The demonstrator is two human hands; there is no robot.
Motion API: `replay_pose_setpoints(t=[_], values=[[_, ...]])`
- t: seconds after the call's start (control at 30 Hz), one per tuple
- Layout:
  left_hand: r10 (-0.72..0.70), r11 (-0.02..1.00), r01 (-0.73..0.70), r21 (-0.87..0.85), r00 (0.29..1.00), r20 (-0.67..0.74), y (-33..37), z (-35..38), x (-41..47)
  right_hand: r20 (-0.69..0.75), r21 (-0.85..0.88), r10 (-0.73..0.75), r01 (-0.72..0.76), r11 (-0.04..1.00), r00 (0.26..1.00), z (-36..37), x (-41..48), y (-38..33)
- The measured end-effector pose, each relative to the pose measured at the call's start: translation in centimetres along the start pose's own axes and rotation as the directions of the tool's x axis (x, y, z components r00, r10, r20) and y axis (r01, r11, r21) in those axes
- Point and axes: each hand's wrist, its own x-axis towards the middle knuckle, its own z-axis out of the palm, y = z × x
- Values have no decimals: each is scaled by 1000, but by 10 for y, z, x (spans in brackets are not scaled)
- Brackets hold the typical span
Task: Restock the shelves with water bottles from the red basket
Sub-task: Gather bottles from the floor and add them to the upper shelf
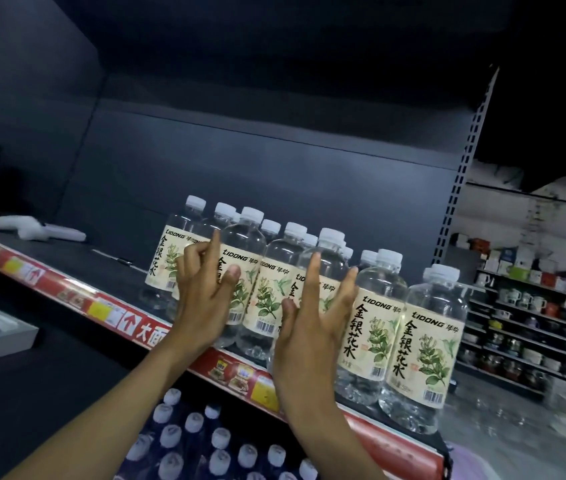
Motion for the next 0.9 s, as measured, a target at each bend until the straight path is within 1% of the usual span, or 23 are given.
replay_pose_setpoints(t=[0.07,0.13,0.23,0.3,0.37,0.43,0.53,0.6,0.67,0.77,0.83,0.9], values=[[84,986,-76,149,995,-49,-2,4,0,-3,-23,-24,24,999,1000,2,0,2],[106,974,-89,209,992,-73,-4,7,1,-16,-52,-55,55,997,998,3,-1,2],[107,966,-88,243,992,-65,-7,9,2,-70,-134,-97,87,987,993,5,-2,2],[109,961,-93,261,993,-48,-9,12,3,-89,-155,-93,78,985,992,7,-3,1],[110,958,-96,271,993,-40,-8,14,3,-64,-148,-70,60,987,995,10,-1,1],[94,961,-87,263,995,-16,-6,15,3,-6,-128,-44,43,991,999,10,2,2],[87,966,-93,240,996,32,-3,10,-1,31,-38,-52,53,998,998,4,3,2],[45,979,-56,194,997,57,-5,2,-9,34,-17,-44,45,999,998,-5,-8,4],[-35,985,25,170,998,52,-9,-8,-24,84,-27,12,-10,1000,996,-14,-26,11],[-134,959,114,261,989,60,-12,-18,-41,184,-79,117,-104,991,976,-19,-45,20],[-172,946,147,289,983,64,-10,-19,-43,187,-84,143,-129,988,972,-18,-46,22],[-191,937,161,309,979,69,-7,-19,-41,163,-85,132,-119,989,978,-17,-45,22]])
